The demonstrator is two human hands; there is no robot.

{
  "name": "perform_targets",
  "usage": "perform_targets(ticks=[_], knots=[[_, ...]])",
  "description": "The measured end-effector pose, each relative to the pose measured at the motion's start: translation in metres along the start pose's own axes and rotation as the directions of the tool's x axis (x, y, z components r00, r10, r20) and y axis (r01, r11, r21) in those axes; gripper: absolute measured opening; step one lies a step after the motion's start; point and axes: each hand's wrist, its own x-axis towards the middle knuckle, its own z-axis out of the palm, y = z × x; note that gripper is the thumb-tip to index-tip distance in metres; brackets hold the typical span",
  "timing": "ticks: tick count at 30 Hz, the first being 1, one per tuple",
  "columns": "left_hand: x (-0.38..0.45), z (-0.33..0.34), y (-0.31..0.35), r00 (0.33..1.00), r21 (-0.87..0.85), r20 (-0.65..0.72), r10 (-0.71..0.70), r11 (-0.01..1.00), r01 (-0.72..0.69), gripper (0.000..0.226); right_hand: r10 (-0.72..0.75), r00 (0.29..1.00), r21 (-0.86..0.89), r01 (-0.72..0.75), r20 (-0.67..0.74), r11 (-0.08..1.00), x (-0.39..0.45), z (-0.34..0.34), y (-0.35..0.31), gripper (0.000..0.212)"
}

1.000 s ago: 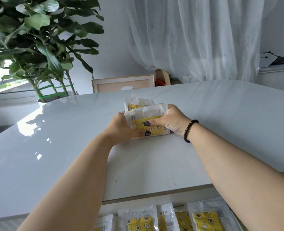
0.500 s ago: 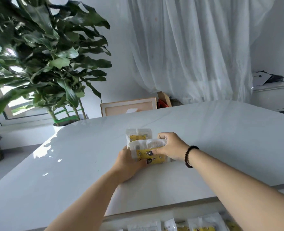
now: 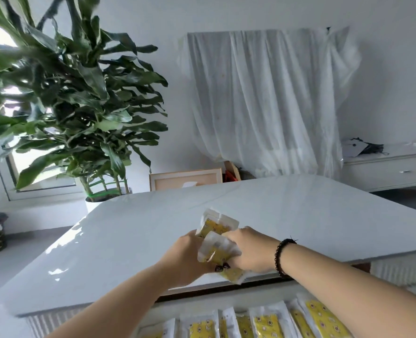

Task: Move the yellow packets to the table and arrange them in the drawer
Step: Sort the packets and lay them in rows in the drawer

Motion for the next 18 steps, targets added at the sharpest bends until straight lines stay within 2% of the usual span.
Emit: perform_targets(ticks=[3,7,11,15,18], knots=[[-0.025,0.001,0.017,0.998,0.081,0.035,-0.049,0.996,0.046,0.034,0.026,0.998,0.023,-0.028,0.065,0.999,-0.025,0.002,-0.006,0.009],[-0.043,0.009,0.027,0.991,0.101,0.041,-0.13,0.987,0.125,0.019,0.109,0.988,-0.083,-0.101,0.106,0.991,-0.056,-0.009,0.004,0.033],[-0.057,0.014,0.021,0.979,0.101,0.069,-0.193,0.977,0.186,0.03,0.295,0.953,-0.195,-0.277,0.07,0.941,-0.083,-0.021,0.048,0.033],[-0.066,0.023,0.01,0.966,0.113,0.107,-0.234,0.968,0.222,0.034,0.495,0.867,-0.235,-0.469,0.06,0.851,-0.11,-0.021,0.103,0.035],[-0.066,0.032,0.006,0.959,0.117,0.143,-0.243,0.967,0.228,0.034,0.681,0.732,-0.291,-0.644,0.036,0.708,-0.132,-0.006,0.144,0.034]])
